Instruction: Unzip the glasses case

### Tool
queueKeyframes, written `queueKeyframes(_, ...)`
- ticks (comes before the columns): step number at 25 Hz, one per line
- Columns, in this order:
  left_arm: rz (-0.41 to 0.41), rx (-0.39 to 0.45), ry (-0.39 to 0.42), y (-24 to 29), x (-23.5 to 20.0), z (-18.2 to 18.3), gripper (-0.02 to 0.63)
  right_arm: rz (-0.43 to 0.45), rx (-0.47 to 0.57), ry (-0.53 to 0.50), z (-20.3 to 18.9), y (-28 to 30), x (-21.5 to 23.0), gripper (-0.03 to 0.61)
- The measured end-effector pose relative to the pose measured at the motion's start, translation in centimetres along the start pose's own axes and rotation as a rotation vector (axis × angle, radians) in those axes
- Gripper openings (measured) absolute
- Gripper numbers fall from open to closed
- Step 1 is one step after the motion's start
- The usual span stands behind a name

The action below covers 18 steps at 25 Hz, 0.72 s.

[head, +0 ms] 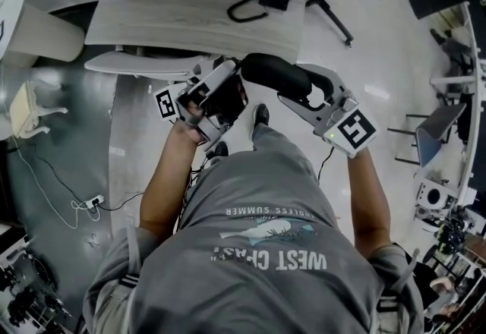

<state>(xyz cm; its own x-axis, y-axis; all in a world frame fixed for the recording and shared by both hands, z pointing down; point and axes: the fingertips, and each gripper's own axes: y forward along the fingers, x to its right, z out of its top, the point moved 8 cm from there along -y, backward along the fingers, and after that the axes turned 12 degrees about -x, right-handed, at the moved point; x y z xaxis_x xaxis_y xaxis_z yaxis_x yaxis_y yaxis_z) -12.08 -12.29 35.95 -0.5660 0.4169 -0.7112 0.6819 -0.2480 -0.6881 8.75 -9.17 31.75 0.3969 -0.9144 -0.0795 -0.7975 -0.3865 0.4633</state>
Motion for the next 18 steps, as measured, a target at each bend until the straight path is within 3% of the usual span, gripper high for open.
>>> queueKeyframes(7, -0.100, 0.004, -0.052, 0.8, 0.7, -0.9, 0.000, 0.042, 0.072, 0.027, 0.3, -0.6, -0.6, 0.255)
queueKeyframes(13, -0.313, 0.045, -0.067, 2.2, 1.5, -1.7, 0.000, 0.135, 0.180, 0.124, 0.8, -0.6, -1.5, 0.256)
queueKeyframes(18, -0.252, -0.009, -0.067, 1.8, 1.5, -1.6, 0.000, 0.103, 0.149, 0.080, 0.1, -0.4, -1.4, 0.253)
